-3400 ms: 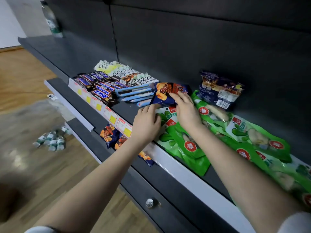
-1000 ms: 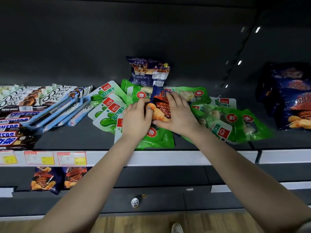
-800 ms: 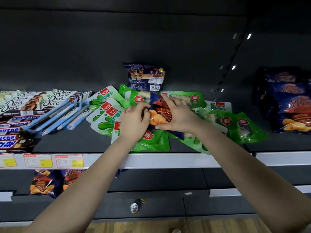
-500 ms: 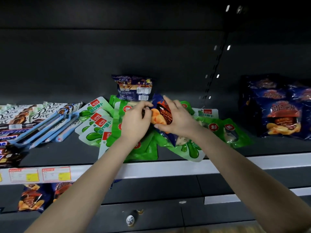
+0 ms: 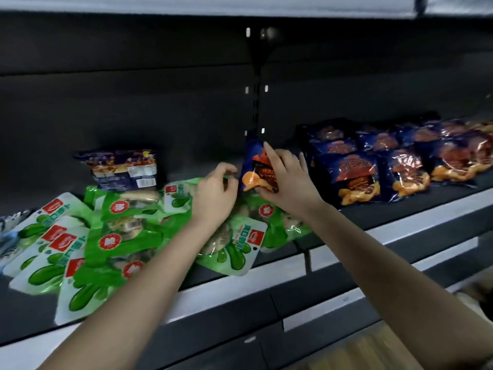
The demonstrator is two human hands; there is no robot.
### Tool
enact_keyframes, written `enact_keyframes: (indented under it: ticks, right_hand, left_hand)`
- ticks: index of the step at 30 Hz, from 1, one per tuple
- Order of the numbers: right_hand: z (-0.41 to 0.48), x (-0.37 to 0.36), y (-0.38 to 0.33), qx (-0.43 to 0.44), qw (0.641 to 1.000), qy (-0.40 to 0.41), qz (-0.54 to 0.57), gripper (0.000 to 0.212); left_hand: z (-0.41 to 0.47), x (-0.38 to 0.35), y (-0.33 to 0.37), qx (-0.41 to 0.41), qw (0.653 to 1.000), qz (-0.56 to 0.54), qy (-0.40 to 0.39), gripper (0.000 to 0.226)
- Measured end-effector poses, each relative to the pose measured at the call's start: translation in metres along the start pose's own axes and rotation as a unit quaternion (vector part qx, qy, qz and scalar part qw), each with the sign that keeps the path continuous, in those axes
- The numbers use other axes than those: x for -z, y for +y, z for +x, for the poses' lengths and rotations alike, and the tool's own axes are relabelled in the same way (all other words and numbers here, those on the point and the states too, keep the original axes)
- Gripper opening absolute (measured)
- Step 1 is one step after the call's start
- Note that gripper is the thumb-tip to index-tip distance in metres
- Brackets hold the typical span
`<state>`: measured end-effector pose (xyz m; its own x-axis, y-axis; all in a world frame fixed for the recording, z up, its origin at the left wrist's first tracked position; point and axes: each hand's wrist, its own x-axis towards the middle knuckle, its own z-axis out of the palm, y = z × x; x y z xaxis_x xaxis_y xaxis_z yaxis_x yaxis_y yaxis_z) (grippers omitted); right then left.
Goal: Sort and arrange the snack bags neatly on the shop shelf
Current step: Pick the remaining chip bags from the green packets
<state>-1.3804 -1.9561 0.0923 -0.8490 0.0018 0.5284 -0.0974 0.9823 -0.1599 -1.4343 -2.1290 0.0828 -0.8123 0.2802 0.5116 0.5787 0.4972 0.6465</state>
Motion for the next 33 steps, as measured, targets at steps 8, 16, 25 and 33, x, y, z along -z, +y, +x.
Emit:
enact_keyframes:
  ticks: [8, 16, 25, 33]
  right_hand:
    - [-0.017, 0.022, 0.056, -0.03, 0.998, -0.011, -0.049, 0.083]
    - [-0.012, 0.006, 0.075, 0.014, 0.997, -0.024, -0.067, 0.083]
    - [0.007, -0.021, 0.079, -0.002, 0.998, -0.016, -0.06, 0.084]
    - [0.028, -0.052, 0.069, -0.034, 0.996, -0.043, -0.073, 0.086]
  left_hand:
    - [0.019, -0.08, 0.023, 0.008, 0.97, 0.129, -0.206, 0.024]
    - [0.013, -0.105, 0.01, -0.04, 0.915, 0.263, -0.304, 0.041]
    - [0.014, -0.1, 0.006, -0.031, 0.904, 0.283, -0.32, 0.05]
    - [0.011, -0.077, -0.016, 0.006, 0.915, 0.291, -0.279, 0.042]
